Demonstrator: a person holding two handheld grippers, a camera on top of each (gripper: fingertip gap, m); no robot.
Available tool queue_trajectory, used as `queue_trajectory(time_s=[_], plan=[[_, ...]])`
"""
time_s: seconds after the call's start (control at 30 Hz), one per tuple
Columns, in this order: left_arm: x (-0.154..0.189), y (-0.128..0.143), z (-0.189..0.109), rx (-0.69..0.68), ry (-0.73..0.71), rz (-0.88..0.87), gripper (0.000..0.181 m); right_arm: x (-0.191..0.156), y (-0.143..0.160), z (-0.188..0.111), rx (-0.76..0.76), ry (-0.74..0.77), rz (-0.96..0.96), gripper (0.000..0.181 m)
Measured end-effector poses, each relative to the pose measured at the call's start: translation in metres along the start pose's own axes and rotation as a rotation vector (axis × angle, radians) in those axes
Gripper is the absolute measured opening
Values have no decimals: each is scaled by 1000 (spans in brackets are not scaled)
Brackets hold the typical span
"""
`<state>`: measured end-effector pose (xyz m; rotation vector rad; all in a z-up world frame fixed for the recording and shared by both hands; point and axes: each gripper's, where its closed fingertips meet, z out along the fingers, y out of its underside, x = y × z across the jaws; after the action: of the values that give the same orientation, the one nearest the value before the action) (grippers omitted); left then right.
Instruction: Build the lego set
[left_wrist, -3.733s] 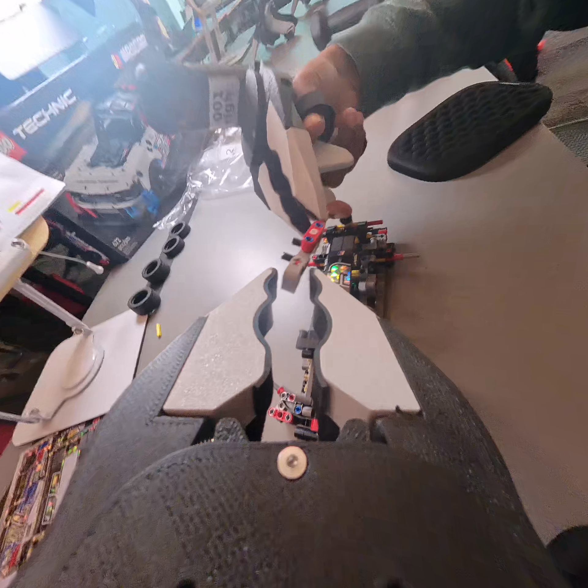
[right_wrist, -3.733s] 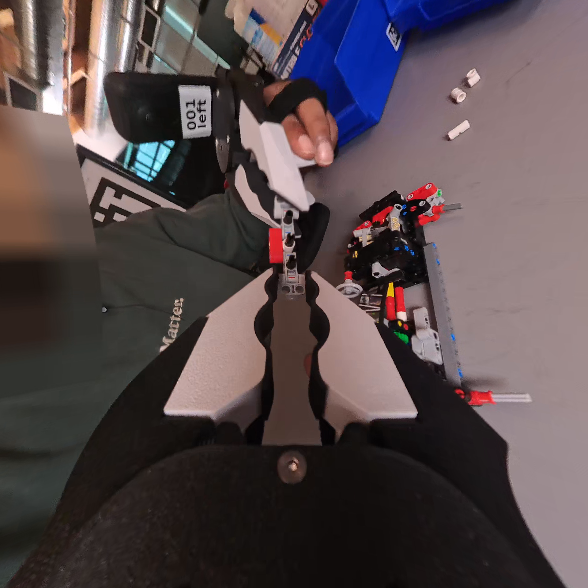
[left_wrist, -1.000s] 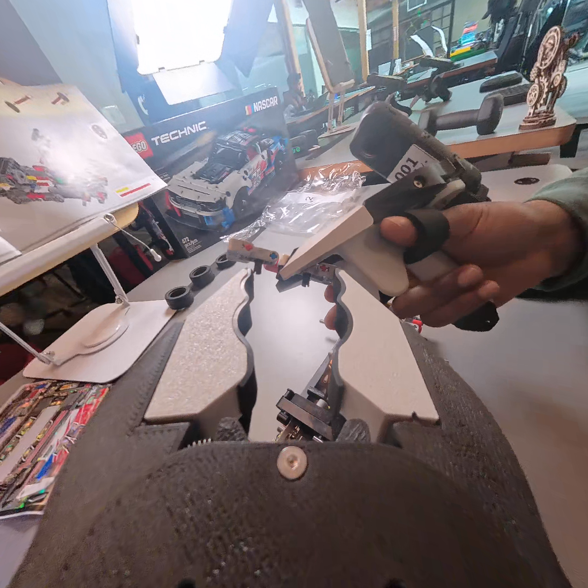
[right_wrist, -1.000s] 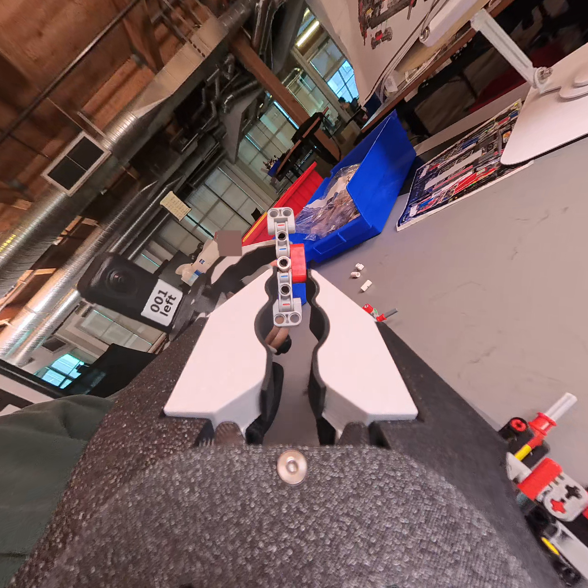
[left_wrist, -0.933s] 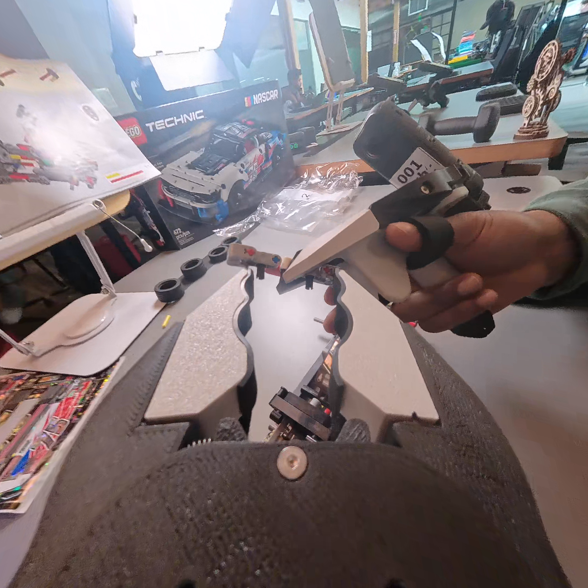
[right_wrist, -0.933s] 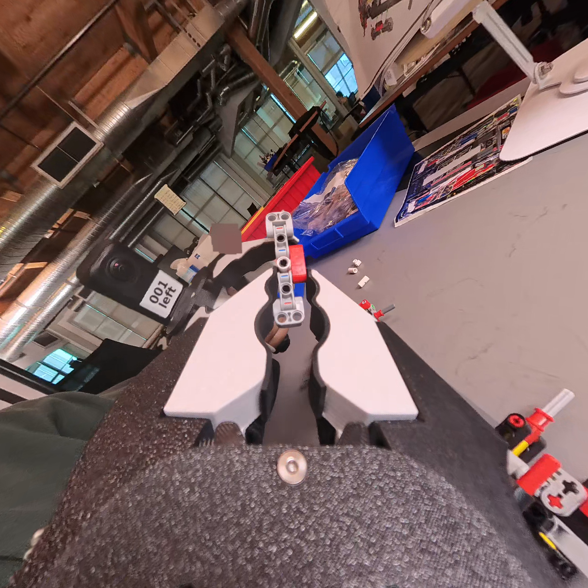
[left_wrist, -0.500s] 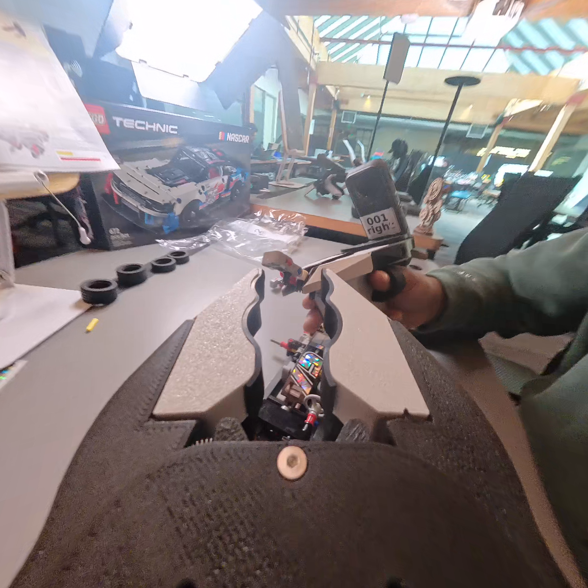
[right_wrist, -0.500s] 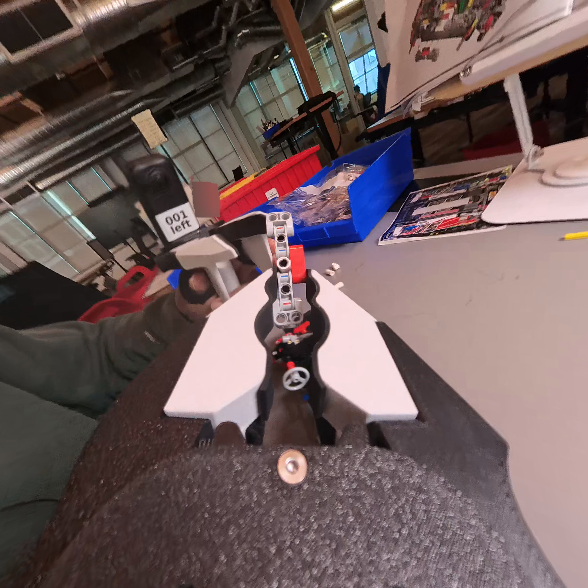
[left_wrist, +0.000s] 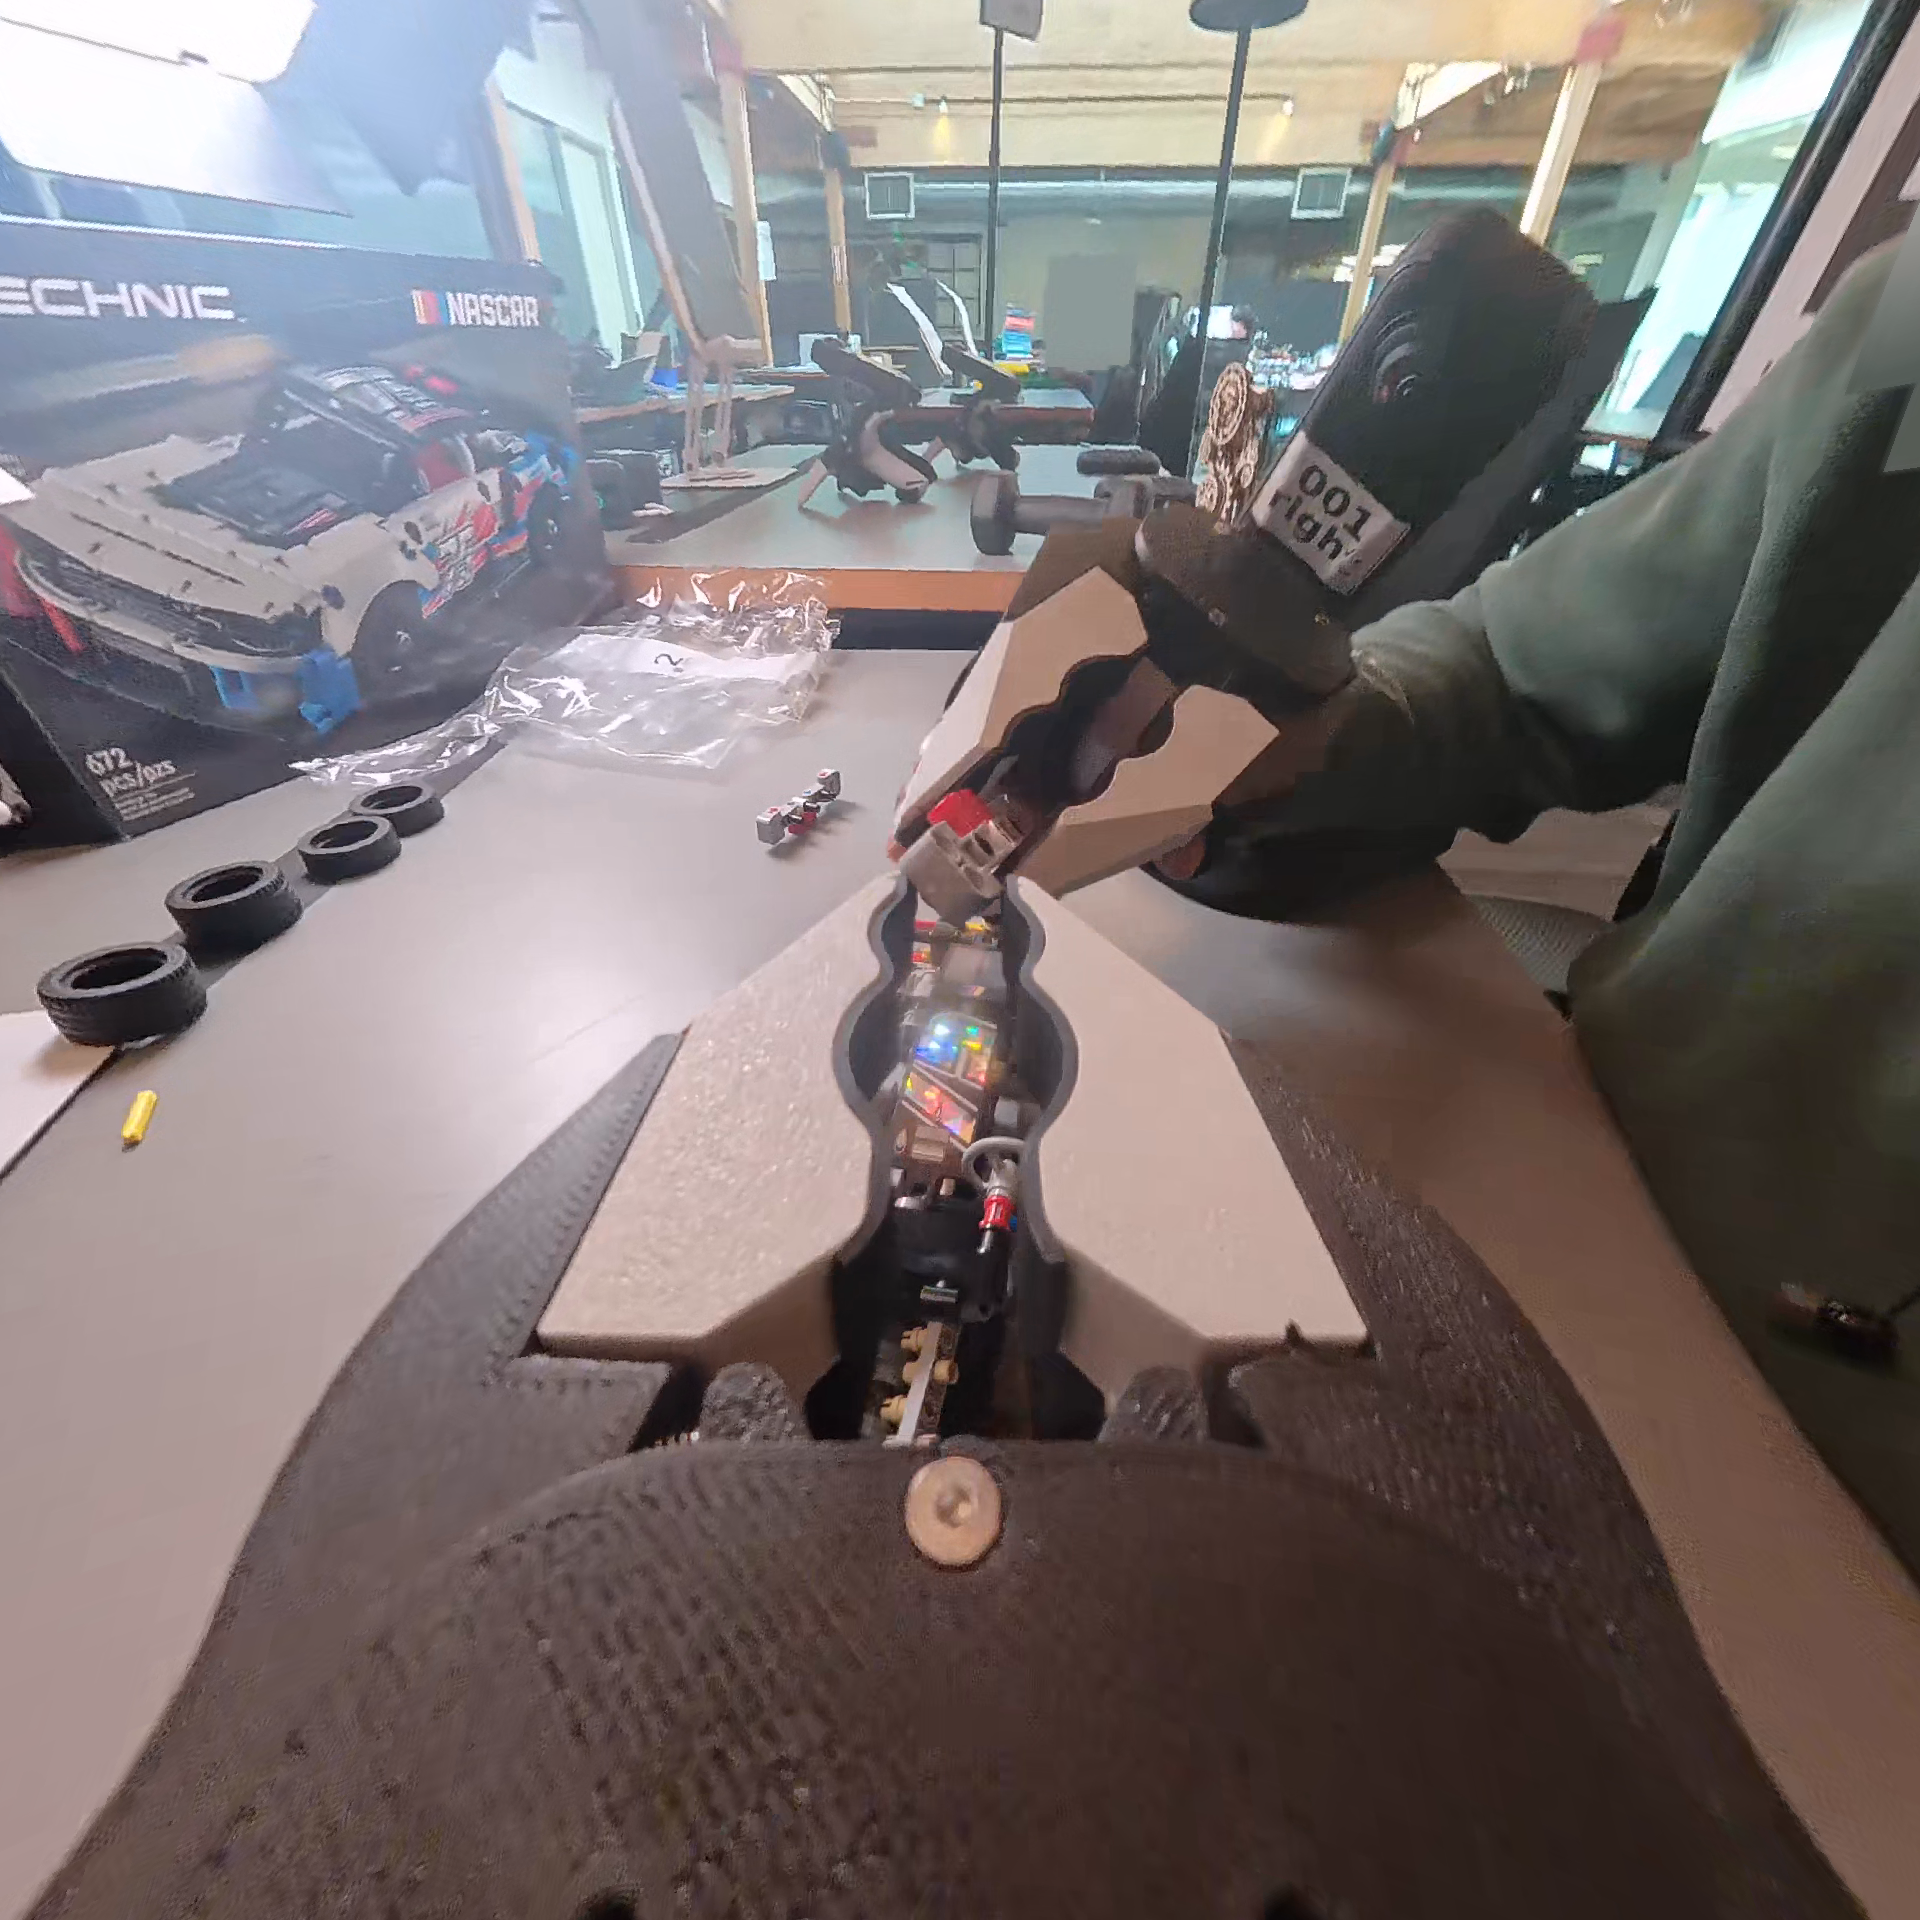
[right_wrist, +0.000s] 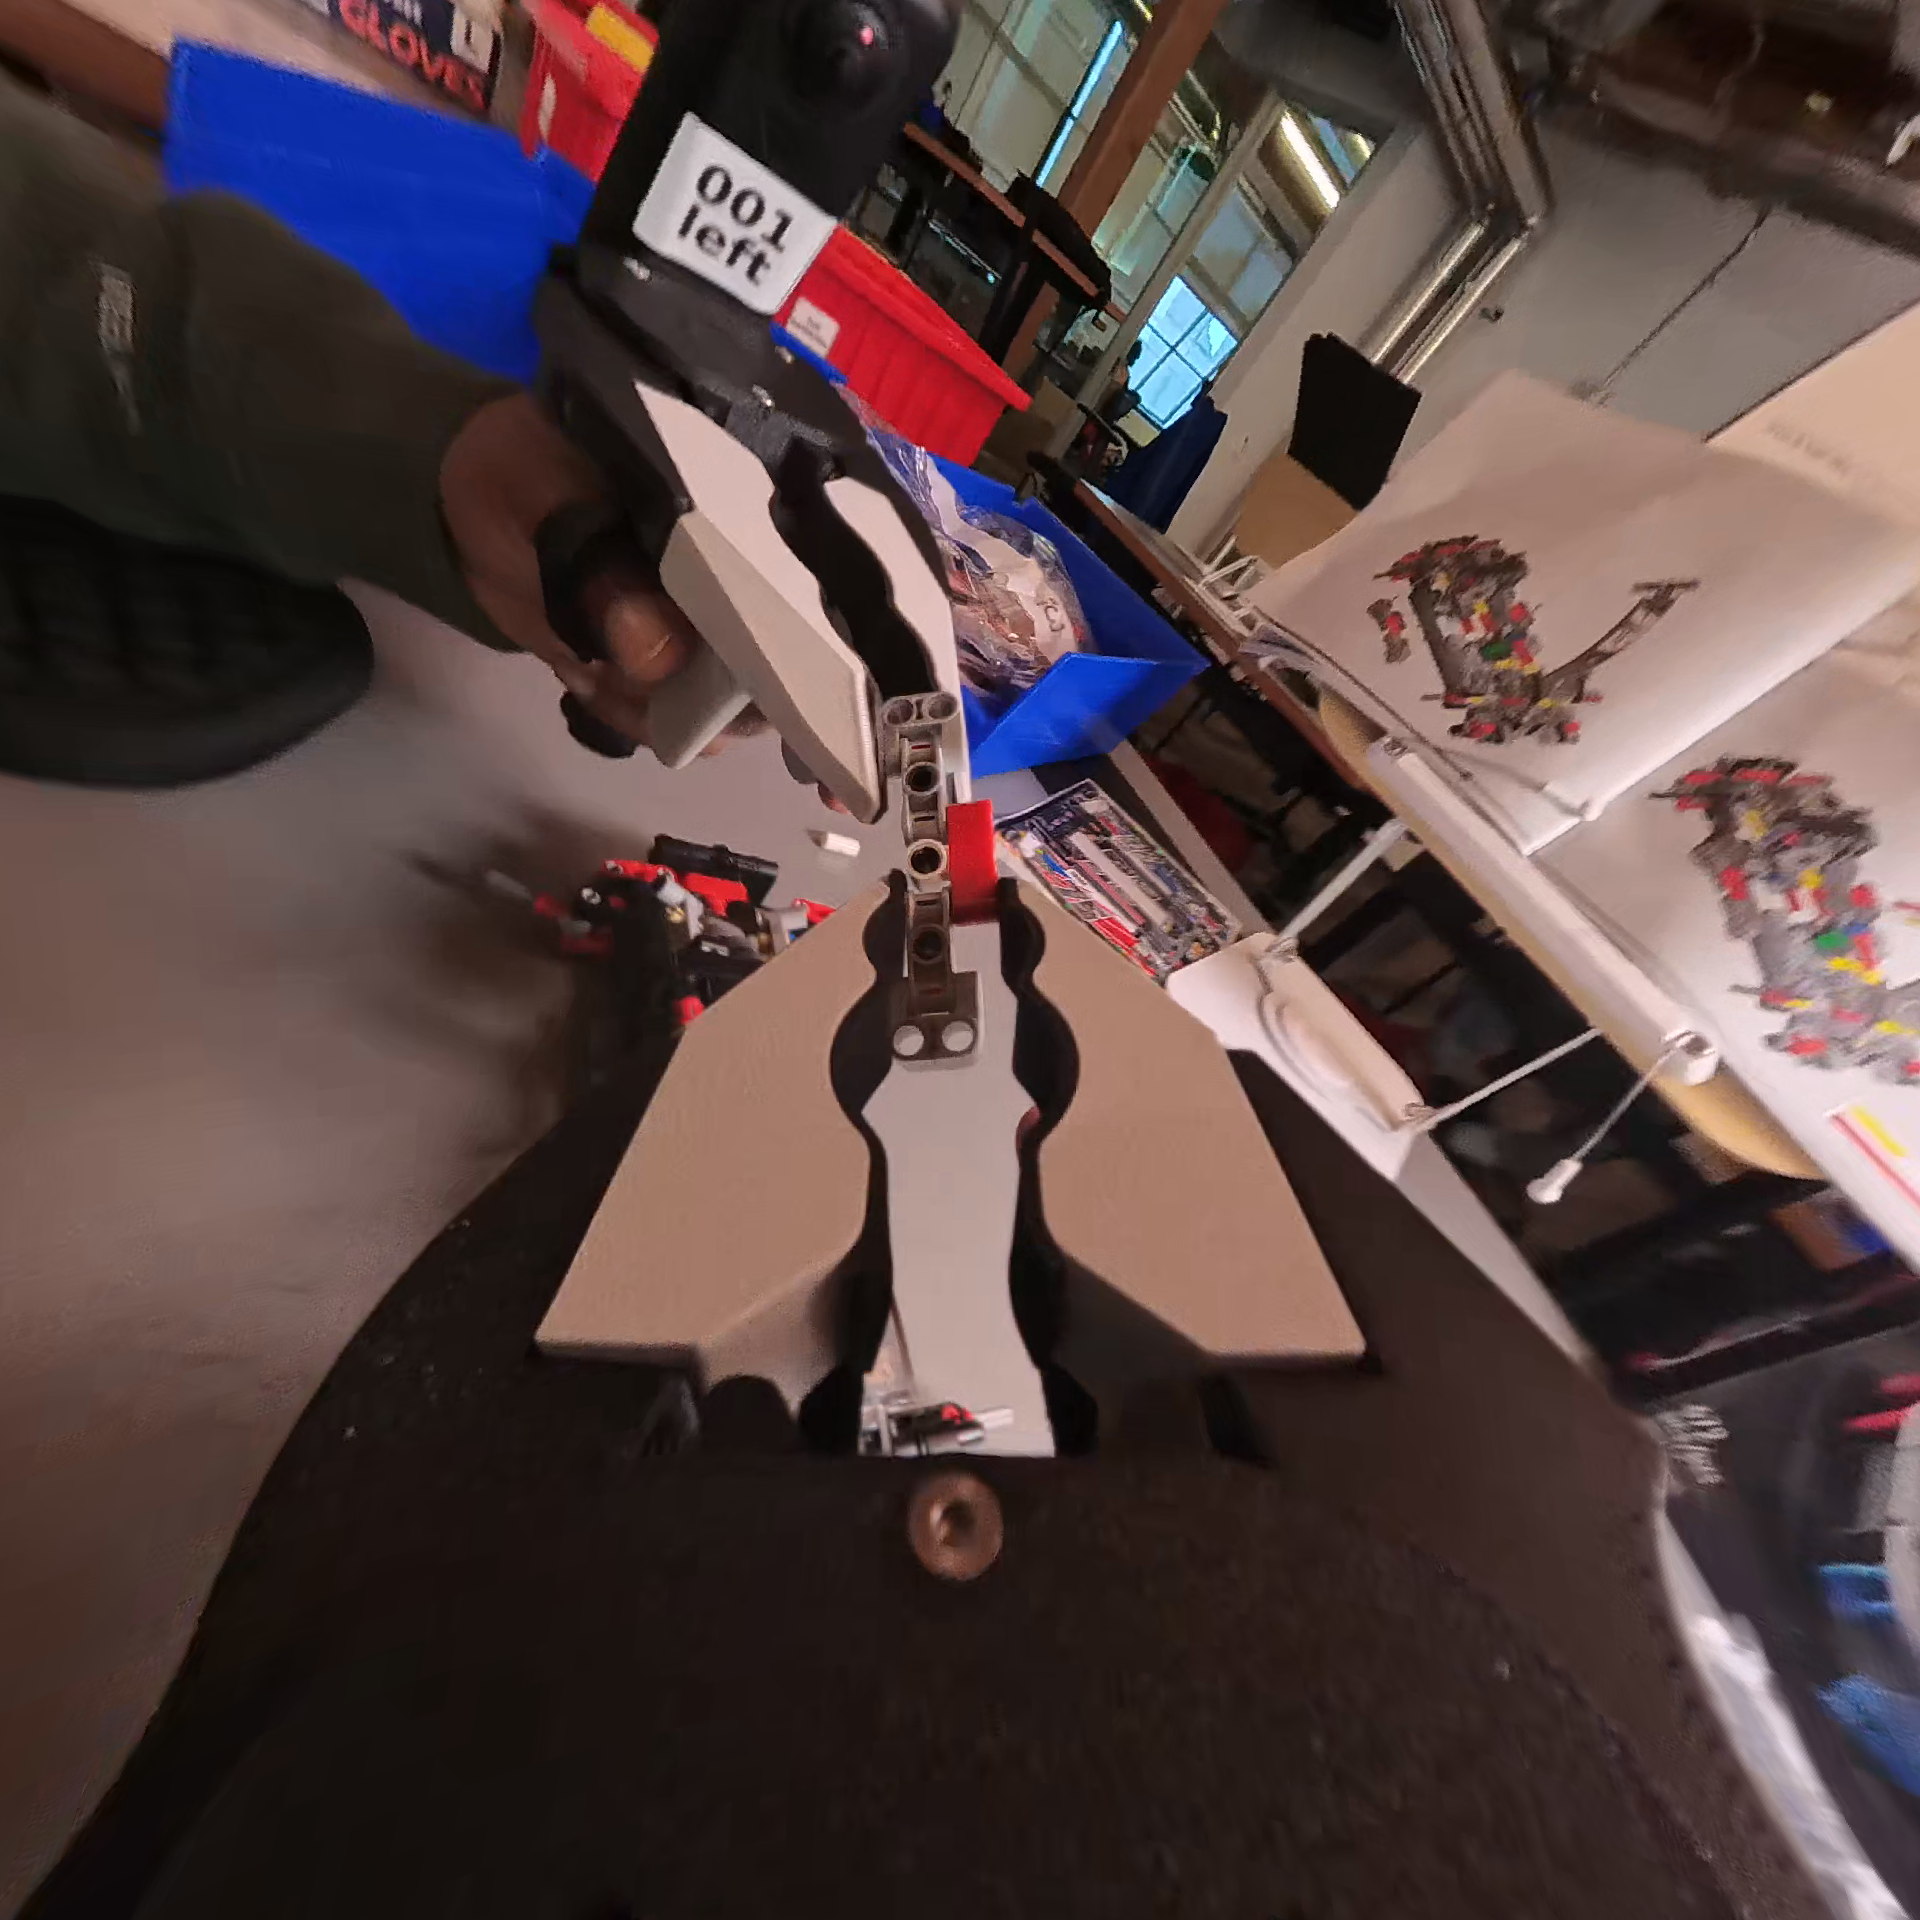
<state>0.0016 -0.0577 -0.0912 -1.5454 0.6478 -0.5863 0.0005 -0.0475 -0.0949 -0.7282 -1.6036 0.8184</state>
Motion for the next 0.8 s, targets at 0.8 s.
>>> queue_trajectory(time_s=[0.8], plan=[[-8,19,3,-103,-47,-2,27,5,17,0,-146,77,-257,16]])
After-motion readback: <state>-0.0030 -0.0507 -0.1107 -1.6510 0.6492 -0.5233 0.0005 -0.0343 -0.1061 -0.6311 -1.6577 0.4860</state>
